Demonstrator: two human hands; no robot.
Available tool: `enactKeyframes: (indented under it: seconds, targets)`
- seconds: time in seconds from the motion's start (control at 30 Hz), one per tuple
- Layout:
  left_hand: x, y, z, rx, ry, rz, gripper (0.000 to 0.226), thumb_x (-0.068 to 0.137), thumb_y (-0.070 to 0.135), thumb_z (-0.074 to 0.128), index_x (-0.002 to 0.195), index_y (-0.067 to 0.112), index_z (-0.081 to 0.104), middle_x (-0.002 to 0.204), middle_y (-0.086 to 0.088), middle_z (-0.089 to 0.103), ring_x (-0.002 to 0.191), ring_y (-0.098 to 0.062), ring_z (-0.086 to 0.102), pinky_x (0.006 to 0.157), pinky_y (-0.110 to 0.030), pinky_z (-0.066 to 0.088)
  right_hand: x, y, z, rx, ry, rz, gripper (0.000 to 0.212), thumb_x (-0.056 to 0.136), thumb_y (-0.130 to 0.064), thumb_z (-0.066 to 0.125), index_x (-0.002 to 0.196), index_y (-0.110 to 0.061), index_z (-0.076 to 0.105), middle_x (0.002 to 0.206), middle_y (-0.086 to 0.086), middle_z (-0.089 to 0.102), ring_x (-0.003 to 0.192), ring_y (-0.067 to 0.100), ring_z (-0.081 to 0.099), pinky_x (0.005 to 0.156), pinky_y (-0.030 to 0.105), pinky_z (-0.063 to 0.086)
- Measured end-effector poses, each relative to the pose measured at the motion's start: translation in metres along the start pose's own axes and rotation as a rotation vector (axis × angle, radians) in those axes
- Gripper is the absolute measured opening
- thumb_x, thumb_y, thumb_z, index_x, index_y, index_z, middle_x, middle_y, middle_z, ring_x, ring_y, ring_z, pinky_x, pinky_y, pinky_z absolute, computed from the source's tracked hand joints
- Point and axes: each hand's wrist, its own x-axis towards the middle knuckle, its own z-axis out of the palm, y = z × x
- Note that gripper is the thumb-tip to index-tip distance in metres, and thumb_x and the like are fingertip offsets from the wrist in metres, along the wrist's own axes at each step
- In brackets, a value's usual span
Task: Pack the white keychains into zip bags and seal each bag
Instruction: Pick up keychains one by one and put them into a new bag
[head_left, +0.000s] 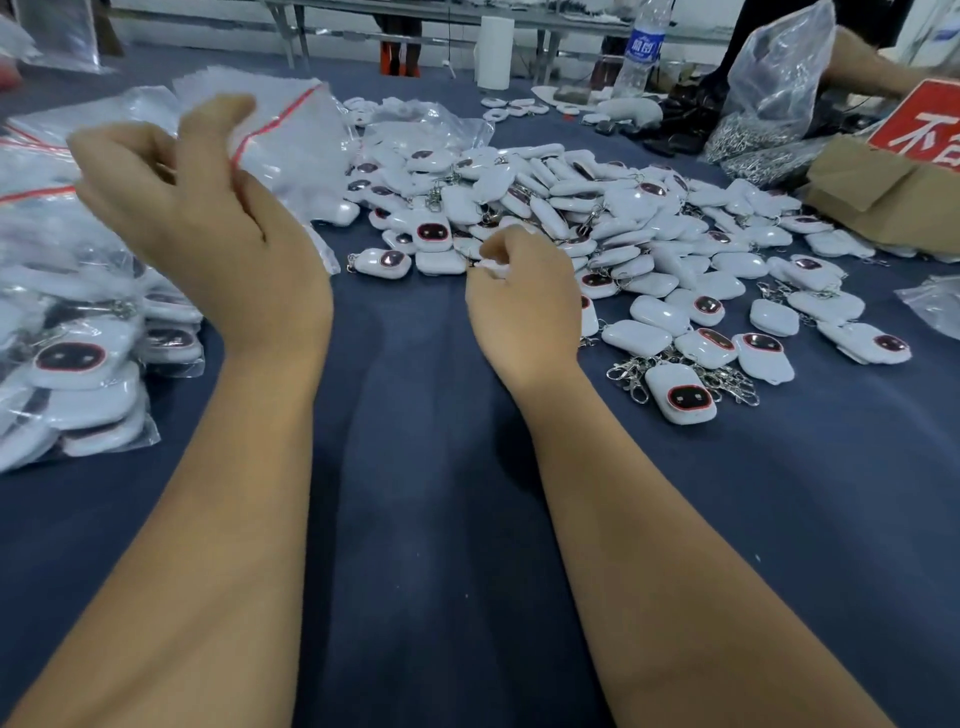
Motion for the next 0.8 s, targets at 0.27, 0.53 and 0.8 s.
enactKeyframes:
  seconds: [0.27, 0.53, 0.8]
  targets:
    - [-0.043, -0.005, 0.027, 0.274, -0.909, 0.021, 0.043, 0.089, 0.009, 0.048, 0.128, 0.023, 0.061, 0.119, -0.013, 0.064, 0.114, -0.037, 0.054, 0.083, -0.037, 0.043, -0.002, 0.009, 0.003, -0.425, -0.115, -0.067, 0.032, 0.09, -0.015, 0.048, 0.121, -0.009, 0.054, 0.126, 0.011, 0.048, 0.115, 0.031, 0.041, 0.091, 0.035, 0.034]
    - [-0.039, -0.004, 0.024, 0.204, -0.784, -0.001, 0.029, 0.09, 0.019, 0.052, 0.117, 0.026, 0.061, 0.101, -0.001, 0.07, 0.098, -0.03, 0.06, 0.071, -0.033, 0.039, 0.003, -0.009, 0.002, 0.612, 0.127, 0.269, 0.019, 0.099, -0.014, 0.035, 0.087, -0.014, 0.049, 0.075, 0.001, 0.049, 0.075, 0.019, 0.046, 0.069, 0.039, 0.042]
    - [-0.04, 0.004, 0.021, 0.102, -0.847, 0.082, 0.023, 0.087, 0.005, 0.042, 0.097, 0.023, 0.054, 0.083, -0.006, 0.064, 0.077, -0.031, 0.053, 0.063, -0.039, 0.04, 0.005, -0.008, 0.009, 0.957, -0.148, 0.389, 0.025, 0.104, -0.028, 0.039, 0.09, -0.019, 0.057, 0.093, 0.014, 0.072, 0.072, 0.022, 0.069, 0.065, 0.032, 0.055]
